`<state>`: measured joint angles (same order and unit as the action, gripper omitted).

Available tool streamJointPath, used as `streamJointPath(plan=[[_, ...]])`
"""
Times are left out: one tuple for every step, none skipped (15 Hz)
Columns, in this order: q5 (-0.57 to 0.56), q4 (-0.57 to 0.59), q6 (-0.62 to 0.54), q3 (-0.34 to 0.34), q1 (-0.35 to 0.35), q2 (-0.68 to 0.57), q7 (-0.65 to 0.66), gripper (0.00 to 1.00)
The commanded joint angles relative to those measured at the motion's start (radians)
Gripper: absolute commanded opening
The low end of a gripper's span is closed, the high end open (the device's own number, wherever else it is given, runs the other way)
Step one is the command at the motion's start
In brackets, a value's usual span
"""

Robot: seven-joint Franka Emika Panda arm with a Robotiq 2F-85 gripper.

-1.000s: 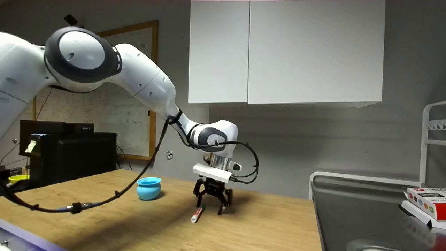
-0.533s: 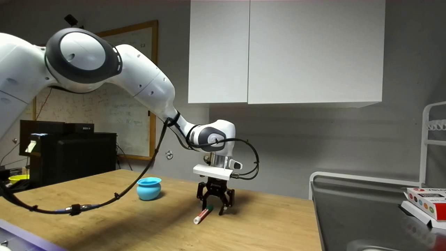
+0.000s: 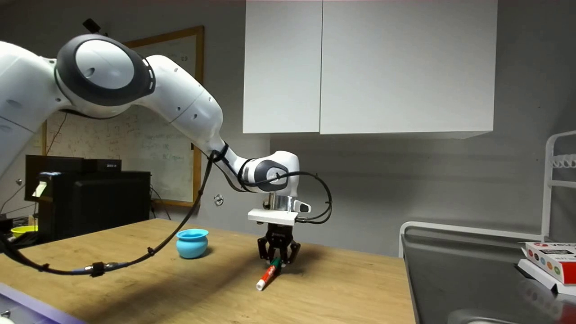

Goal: Put the marker in the blue bowl

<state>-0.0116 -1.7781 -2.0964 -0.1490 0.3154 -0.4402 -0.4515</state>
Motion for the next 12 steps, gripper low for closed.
streamJointPath(plan=[[-0.026,-0.039,-0.045,-0.003,-0.025,0.037,0.077,0.02],[-0.02,-0.049,-0.061,-0.003,-0.032,0.052,0.103,0.06],[-0.018,-0.062,-0.08,-0.001,-0.04,0.072,0.124,0.06],[-0.018,-0.071,-0.093,-0.001,-0.048,0.087,0.142,0.06],[-0.021,-0.078,-0.105,0.0,-0.057,0.104,0.159,0.05],[-0.025,-0.08,-0.111,-0.002,-0.067,0.114,0.18,0.05],[-0.02,-0.08,-0.109,-0.001,-0.074,0.129,0.198,0.05],[-0.017,-0.077,-0.112,-0.001,-0.081,0.136,0.216,0.05],[-0.02,-0.075,-0.11,-0.001,-0.089,0.147,0.232,0.05],[-0.021,-0.069,-0.106,-0.002,-0.096,0.151,0.248,0.05],[-0.025,-0.061,-0.097,-0.004,-0.102,0.151,0.267,0.36],[-0.03,-0.055,-0.09,-0.006,-0.106,0.151,0.28,0.36]])
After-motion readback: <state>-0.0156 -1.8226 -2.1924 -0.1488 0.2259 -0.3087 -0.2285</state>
